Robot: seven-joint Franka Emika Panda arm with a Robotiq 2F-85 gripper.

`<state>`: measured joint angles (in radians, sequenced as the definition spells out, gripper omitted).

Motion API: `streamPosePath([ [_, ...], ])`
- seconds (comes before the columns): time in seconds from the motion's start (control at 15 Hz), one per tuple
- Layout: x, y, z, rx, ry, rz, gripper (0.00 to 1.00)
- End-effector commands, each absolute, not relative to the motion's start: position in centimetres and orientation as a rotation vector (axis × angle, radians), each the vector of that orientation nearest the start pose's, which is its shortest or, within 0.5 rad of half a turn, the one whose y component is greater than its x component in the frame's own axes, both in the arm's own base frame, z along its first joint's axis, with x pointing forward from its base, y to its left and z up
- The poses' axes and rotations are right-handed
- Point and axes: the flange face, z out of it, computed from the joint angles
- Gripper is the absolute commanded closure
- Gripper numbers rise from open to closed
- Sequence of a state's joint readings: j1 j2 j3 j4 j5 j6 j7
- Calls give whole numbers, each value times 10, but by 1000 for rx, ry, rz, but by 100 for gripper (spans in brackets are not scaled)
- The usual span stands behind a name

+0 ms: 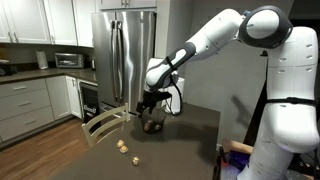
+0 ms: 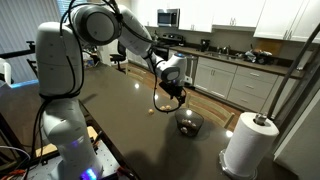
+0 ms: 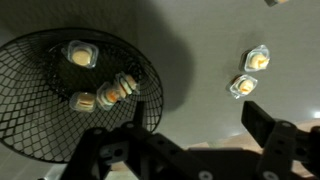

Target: Move the basket to the right, pick up all the objects from the table and put them in the basket

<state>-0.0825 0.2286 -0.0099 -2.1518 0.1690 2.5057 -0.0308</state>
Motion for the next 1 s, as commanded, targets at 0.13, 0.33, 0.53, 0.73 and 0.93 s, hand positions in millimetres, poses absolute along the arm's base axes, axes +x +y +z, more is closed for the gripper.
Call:
streamPosePath([
  [0.13, 563, 1, 290, -3014, 16, -114, 0],
  [0.33, 554, 26, 274, -3018, -109, -26, 0],
  [0.53, 547, 39, 265, -3010, -211, 62, 0],
  [0.73, 543, 49, 258, -2996, -296, 121, 0],
  [0.93, 541, 59, 251, -2978, -380, 152, 0],
])
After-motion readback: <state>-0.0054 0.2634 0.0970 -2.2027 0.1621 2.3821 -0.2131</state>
